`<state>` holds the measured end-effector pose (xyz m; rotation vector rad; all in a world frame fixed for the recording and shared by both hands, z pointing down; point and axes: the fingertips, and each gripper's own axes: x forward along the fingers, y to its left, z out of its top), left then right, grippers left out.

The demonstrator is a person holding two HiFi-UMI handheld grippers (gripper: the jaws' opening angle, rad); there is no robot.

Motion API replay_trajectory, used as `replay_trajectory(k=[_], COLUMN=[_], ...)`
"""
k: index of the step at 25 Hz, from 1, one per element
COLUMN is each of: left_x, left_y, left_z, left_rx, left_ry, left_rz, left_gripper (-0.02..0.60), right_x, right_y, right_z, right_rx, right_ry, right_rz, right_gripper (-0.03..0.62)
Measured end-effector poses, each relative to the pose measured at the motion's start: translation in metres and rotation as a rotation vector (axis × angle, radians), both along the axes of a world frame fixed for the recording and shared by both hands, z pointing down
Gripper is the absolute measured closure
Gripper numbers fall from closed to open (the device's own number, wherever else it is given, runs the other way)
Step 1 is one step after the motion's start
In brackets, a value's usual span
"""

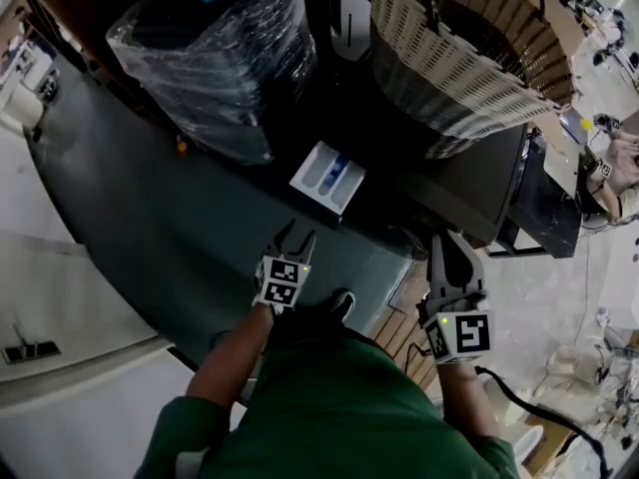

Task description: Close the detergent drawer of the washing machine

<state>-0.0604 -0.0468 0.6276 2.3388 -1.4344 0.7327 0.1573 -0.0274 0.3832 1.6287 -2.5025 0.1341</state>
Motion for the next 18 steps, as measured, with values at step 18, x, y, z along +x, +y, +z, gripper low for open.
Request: replay_trajectory(k=[18], left_x=[0.015], left_y=[-0.048], left_z=[0.062], left_rx=[-0.124], left_ry=[0.041], left_rz=[0.117], left_gripper=[0.385], right_x=[-0.004], right_y=[-0.013], right_z=[0.029], right_rx=[-0.163], right_ry=[0.102], right_rz=[0.185], right_gripper=[0.571])
